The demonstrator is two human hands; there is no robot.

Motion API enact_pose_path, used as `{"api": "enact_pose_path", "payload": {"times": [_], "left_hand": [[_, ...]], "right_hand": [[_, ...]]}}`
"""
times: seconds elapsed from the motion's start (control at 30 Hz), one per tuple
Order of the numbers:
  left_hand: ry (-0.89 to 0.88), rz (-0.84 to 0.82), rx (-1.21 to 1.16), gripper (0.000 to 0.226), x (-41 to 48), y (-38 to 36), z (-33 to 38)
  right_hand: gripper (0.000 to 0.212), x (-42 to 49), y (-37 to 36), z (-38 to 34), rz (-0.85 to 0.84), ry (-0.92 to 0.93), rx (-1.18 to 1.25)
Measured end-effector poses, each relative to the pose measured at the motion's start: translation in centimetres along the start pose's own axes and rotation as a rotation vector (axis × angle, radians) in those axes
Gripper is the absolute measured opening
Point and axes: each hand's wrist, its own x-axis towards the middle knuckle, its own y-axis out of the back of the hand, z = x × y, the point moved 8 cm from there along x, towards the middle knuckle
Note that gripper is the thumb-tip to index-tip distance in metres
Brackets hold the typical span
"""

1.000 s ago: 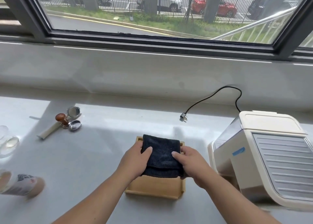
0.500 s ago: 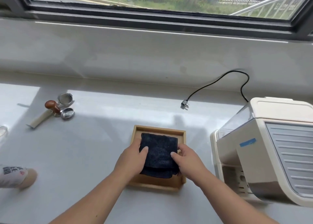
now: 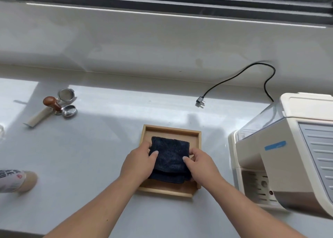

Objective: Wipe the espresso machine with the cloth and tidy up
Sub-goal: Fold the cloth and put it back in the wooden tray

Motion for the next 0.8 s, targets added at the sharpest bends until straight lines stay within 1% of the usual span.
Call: {"api": "enact_pose_path", "payload": {"times": [0.13,0.4,0.8], "left_hand": [[0.005,0.014,0.011,0.035,0.2,-0.4,-0.1],[0.01,0.046,0.01,0.033,0.3,-0.9,-0.4],[-0.038,0.062,0.058,0.034,0.4,-1.1,-0.1]], "right_hand": [[0.003,0.4,0.2,0.3,0.03,-0.008,-0.028],[0.01,0.9,0.1,0.3,0.037,-0.034,-0.113],[0.015,1.0,0.0,-0.1,0.048,-0.049,-0.211]]}}
